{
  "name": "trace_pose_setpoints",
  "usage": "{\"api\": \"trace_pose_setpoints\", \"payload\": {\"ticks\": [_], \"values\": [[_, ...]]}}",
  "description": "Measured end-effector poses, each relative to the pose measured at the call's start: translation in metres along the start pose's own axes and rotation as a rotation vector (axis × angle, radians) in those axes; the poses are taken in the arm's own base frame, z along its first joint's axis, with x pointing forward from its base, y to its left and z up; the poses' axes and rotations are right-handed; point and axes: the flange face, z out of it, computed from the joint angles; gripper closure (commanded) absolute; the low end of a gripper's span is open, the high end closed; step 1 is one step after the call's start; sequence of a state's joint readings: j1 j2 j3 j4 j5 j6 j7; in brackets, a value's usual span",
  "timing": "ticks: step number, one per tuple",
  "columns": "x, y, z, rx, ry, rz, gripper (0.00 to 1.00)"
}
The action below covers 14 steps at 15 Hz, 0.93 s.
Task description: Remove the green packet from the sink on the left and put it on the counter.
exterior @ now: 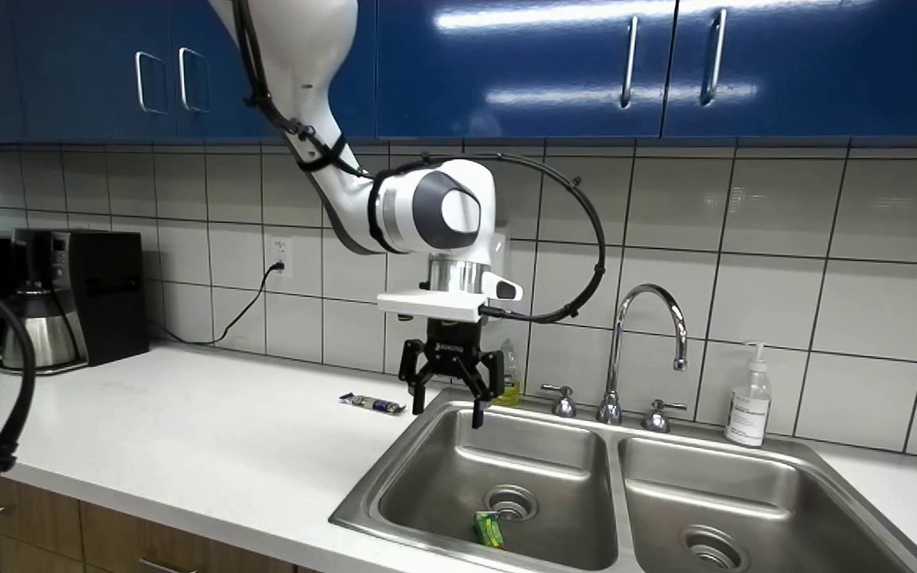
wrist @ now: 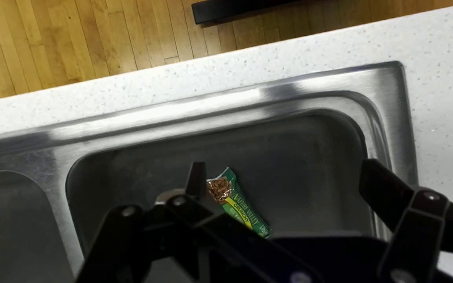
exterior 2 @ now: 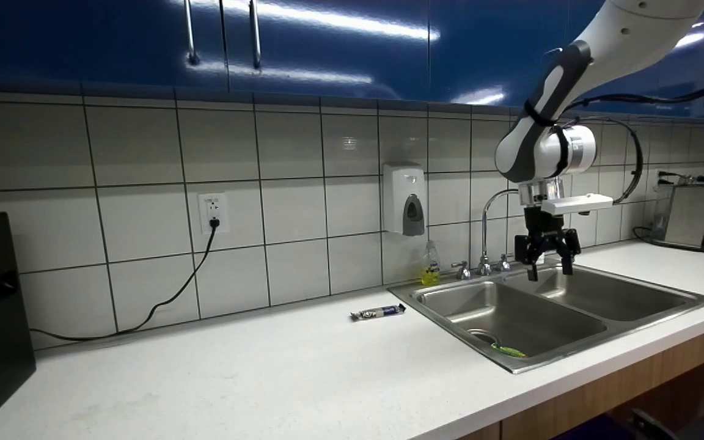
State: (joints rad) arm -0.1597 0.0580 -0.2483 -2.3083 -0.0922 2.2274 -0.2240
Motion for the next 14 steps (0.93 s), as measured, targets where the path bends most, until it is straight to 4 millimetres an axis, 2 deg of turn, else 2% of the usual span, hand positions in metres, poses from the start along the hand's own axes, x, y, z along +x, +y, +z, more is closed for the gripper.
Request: {"api": "trace_pose_setpoints", "payload": {"ticks": [10, 12, 14], "values": [[0.105, 0.022, 0.085, -0.025, -0.050, -0.031, 0.00], [0.110, 0.022, 0.096, -0.027, -0.062, -0.034, 0.00], [0.109, 0.022, 0.095, -0.027, -0.062, -0.034, 0.00]]}}
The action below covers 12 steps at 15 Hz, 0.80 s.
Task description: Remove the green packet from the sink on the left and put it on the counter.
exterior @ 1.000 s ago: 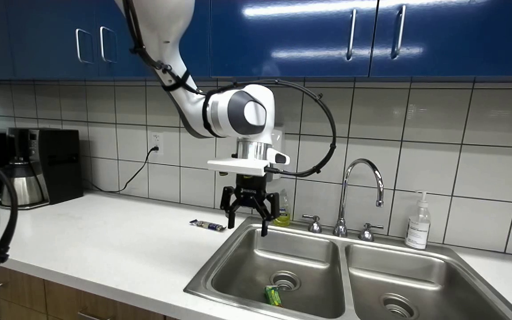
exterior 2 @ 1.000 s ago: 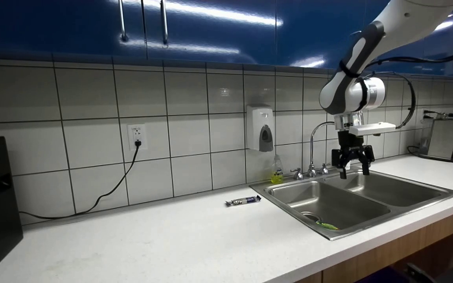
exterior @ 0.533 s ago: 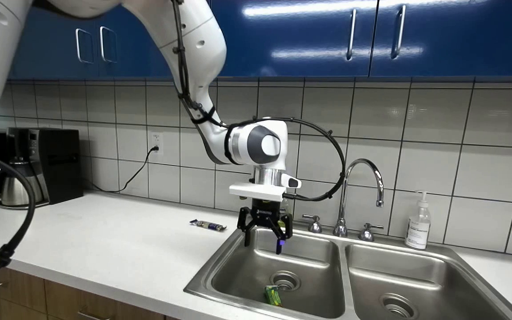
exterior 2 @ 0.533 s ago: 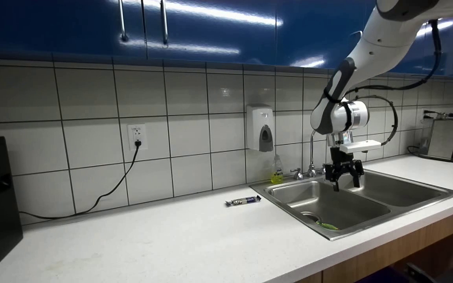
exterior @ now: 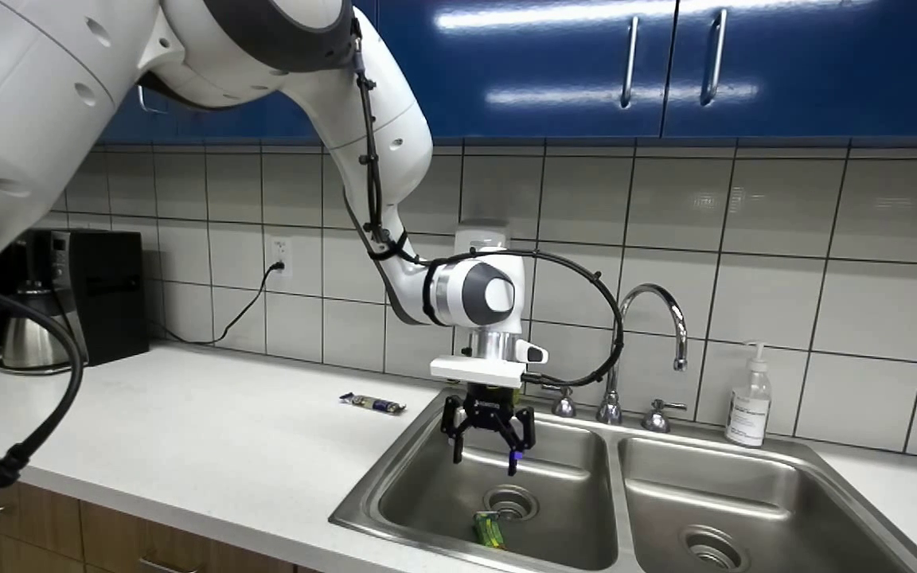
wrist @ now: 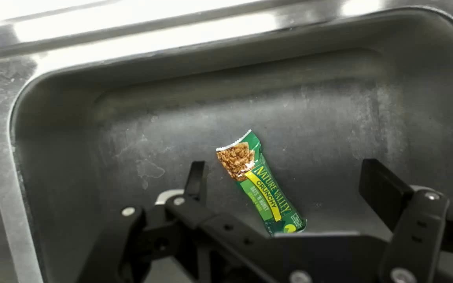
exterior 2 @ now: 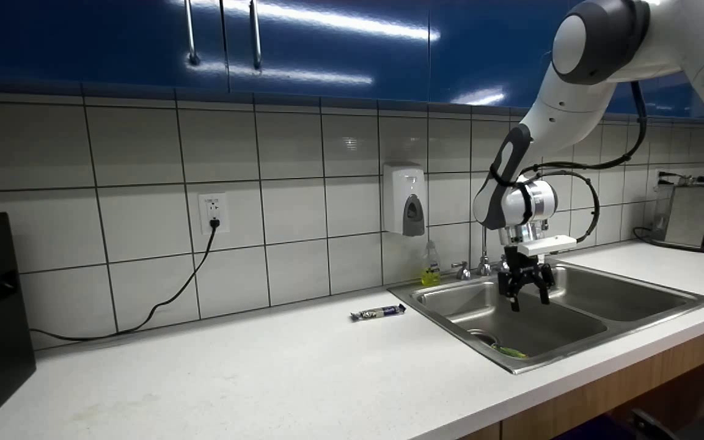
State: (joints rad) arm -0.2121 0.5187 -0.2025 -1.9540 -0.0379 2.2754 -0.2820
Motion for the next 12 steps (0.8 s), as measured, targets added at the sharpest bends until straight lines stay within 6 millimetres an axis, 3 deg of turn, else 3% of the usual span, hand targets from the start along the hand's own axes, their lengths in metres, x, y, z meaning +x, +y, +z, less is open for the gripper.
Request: {"api": "trace_pose_setpoints", "payload": {"ticks": [5, 12], "values": [[-0.001, -0.003, 0.000, -0.001, 0.002, -0.004, 0.00], [-0.017, -0.011, 0.025, -0.029, 0.017, -0.036, 0.00]]}}
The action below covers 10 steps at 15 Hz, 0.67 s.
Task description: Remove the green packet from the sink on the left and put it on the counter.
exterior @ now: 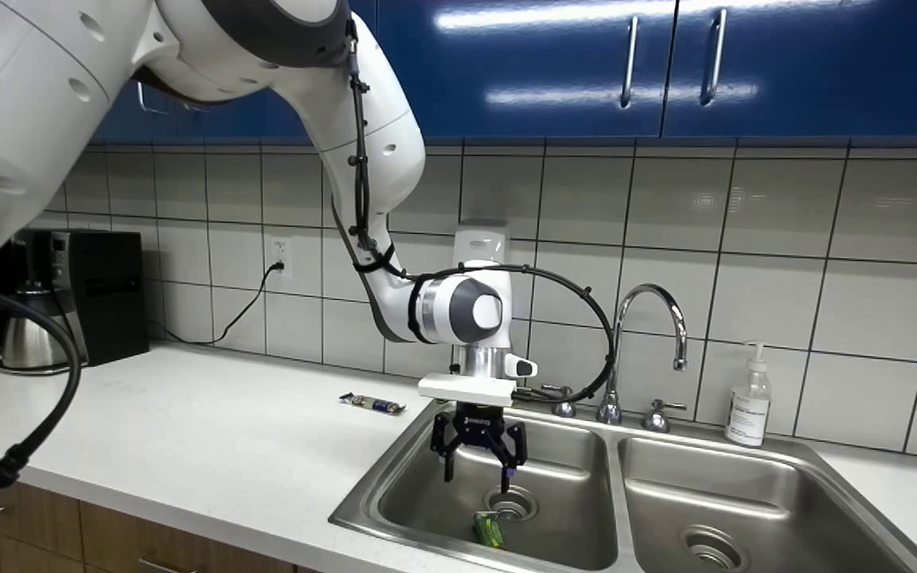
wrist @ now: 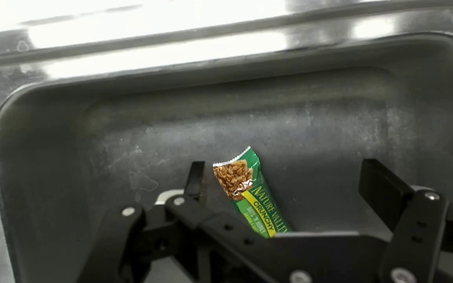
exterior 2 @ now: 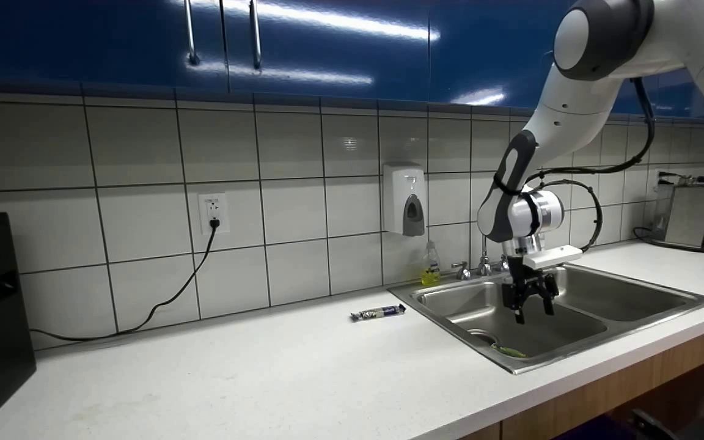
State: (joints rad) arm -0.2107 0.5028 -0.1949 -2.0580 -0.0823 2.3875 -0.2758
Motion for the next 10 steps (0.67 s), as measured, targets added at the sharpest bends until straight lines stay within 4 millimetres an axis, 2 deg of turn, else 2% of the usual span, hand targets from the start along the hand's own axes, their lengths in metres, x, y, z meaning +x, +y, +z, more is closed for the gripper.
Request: {"api": "trace_pose_setpoints", "payload": {"ticks": [6, 10], "values": [[-0.003, 0.016, 0.020, 0.000, 0.001, 0.021, 0.00], [0.010, 0.035, 0.032, -0.008, 0.005, 0.023, 0.00]]}}
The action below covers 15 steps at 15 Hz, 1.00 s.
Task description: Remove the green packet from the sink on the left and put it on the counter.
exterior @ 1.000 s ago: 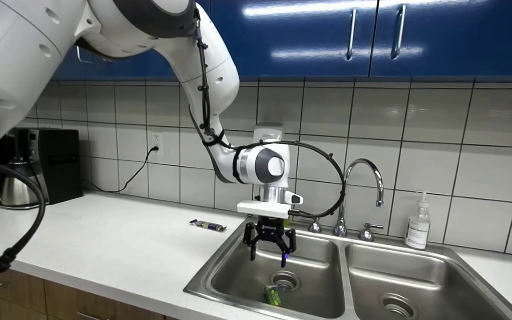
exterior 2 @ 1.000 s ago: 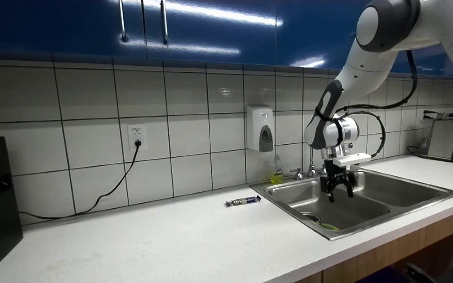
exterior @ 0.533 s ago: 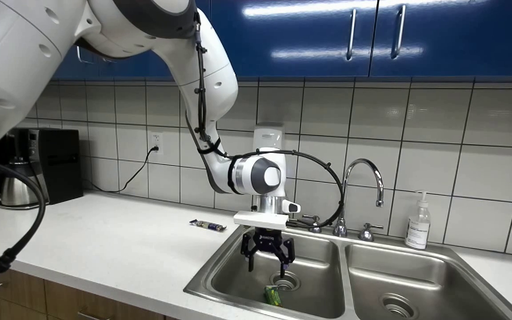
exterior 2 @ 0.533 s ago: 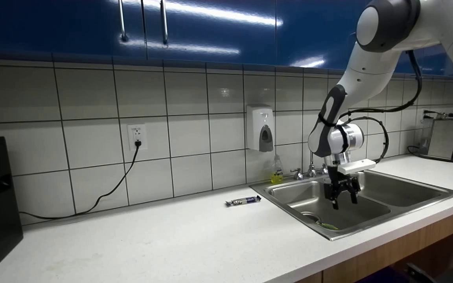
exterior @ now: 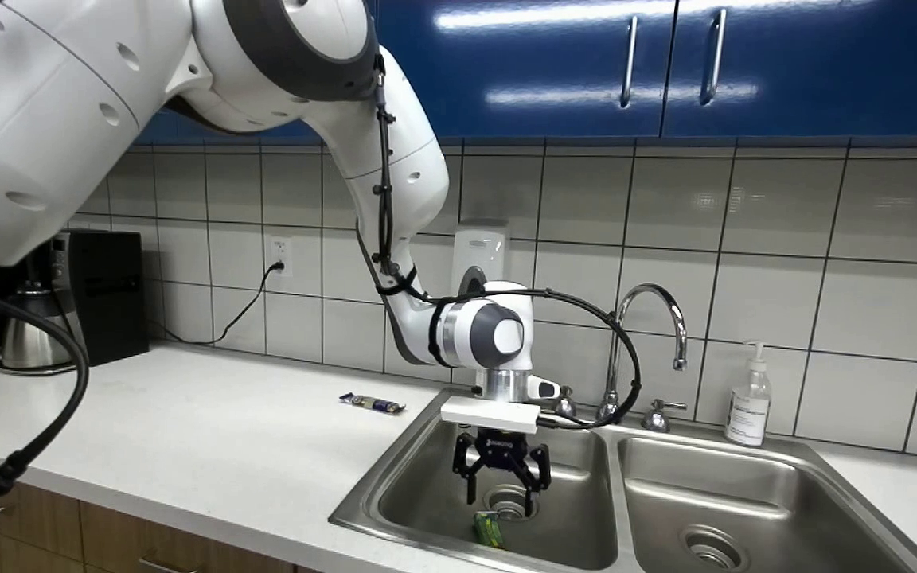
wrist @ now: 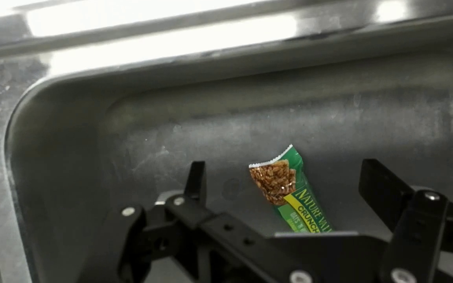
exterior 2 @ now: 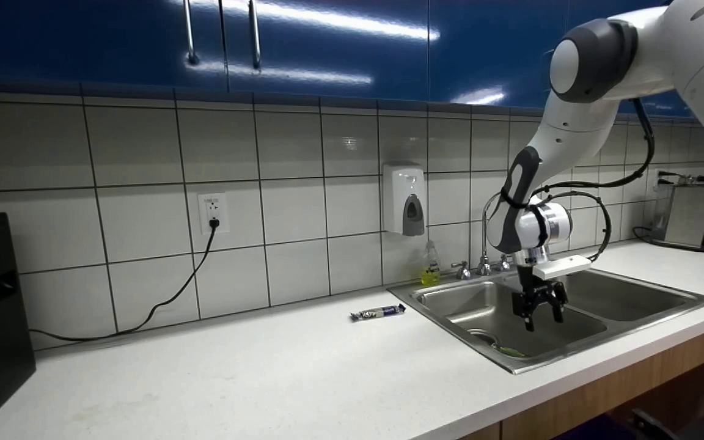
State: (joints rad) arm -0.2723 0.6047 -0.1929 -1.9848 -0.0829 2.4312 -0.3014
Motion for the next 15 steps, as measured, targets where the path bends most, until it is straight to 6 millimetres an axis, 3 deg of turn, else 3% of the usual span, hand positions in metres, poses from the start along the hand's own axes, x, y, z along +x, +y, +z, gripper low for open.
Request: {"api": "trace_pose_setpoints", "payload": {"ticks": [4, 9, 15], "values": [[0.033, 0.004, 0.013, -0.019, 0.014, -0.034, 0.00], [0.072, -0.014, 0.040, -0.015, -0.008, -0.125, 0.00], [0.092, -0.033, 0.076, -0.026, -0.083, -0.230, 0.00]]}}
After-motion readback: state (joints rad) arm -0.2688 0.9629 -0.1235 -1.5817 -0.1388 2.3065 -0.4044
